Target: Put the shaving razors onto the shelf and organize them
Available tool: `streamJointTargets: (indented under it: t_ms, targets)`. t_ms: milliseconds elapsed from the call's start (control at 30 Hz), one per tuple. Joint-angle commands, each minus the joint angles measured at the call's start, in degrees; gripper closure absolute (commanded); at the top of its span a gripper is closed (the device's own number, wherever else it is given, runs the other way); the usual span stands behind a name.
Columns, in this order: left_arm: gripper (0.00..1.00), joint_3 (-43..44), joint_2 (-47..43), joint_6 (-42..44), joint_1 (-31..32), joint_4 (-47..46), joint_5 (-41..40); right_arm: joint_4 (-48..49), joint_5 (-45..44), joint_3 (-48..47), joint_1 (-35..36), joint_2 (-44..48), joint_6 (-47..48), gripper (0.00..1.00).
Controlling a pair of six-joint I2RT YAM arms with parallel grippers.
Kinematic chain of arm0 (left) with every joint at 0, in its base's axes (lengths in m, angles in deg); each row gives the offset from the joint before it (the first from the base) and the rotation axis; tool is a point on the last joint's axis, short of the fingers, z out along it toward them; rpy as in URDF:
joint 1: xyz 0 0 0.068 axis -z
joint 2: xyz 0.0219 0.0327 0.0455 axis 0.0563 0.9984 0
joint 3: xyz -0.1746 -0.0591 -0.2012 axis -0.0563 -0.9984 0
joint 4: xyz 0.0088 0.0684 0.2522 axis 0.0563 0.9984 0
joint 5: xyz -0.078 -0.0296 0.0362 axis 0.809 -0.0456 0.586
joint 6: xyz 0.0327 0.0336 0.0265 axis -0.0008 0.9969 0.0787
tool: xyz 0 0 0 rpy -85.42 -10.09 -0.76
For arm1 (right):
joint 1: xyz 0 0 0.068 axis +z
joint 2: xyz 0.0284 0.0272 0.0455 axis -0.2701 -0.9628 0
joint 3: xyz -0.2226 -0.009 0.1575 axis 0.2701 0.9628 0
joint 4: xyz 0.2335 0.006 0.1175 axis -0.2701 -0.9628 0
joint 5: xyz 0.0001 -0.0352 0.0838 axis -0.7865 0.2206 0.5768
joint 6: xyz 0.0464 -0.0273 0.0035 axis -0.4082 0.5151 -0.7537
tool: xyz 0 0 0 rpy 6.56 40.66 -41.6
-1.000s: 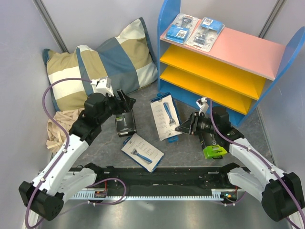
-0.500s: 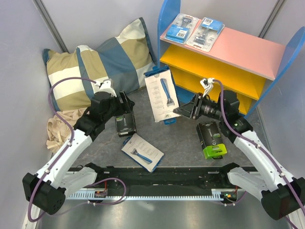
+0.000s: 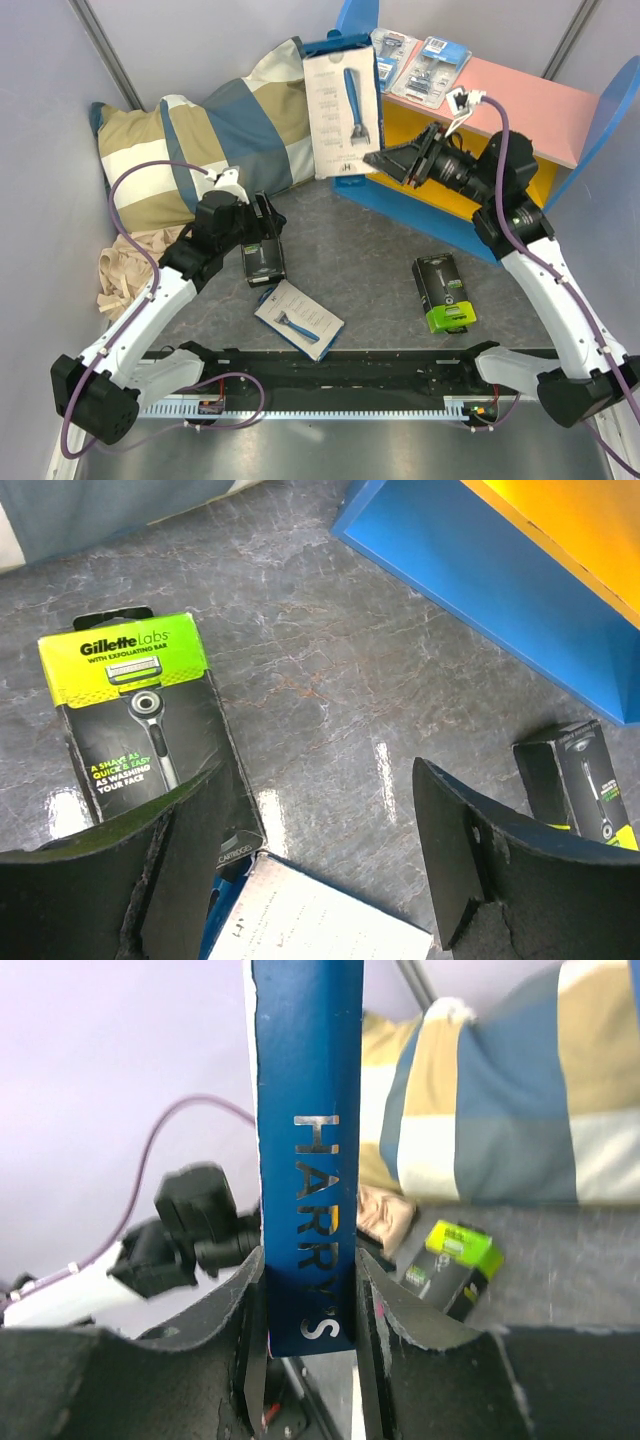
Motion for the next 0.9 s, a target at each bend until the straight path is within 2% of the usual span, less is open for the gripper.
streamJointTargets:
  t_ms: [0, 200, 333, 533, 733, 867]
  targets:
    - [0.21, 1.80, 0.08, 1.79, -0.23, -1.43, 1.86, 1.01, -4.76, -10.04, -0.29, -3.66, 0.33, 0.70]
    - [0.21, 1.71, 0.08, 2.06, -0.23, -1.43, 2.13, -3.92, -10.56, -20.15, -2.57, -7.62, 2.97, 0.70]
    - [0.21, 1.36, -0.01, 1.97, -0.23, -1.43, 3.54, -6.65, -13.02, -24.72, -6.95, -8.59, 3.06, 0.70]
    - [0.21, 1.27, 0.70, 2.32, -0.23, -1.43, 3.54, -12.53, -14.79, -29.47, -14.08, -9.47, 3.32, 0.70]
    - [0.21, 1.53, 1.93, 2.23, -0.23, -1.60, 4.06, -18.42, -18.22, -32.99, -18.30, -9.65, 5.78, 0.69]
    - [0.21, 1.71, 2.28, 2.32, -0.23, -1.69, 4.50, -20.89, -16.21, -34.14, -21.55, -10.52, 5.43, 0.69]
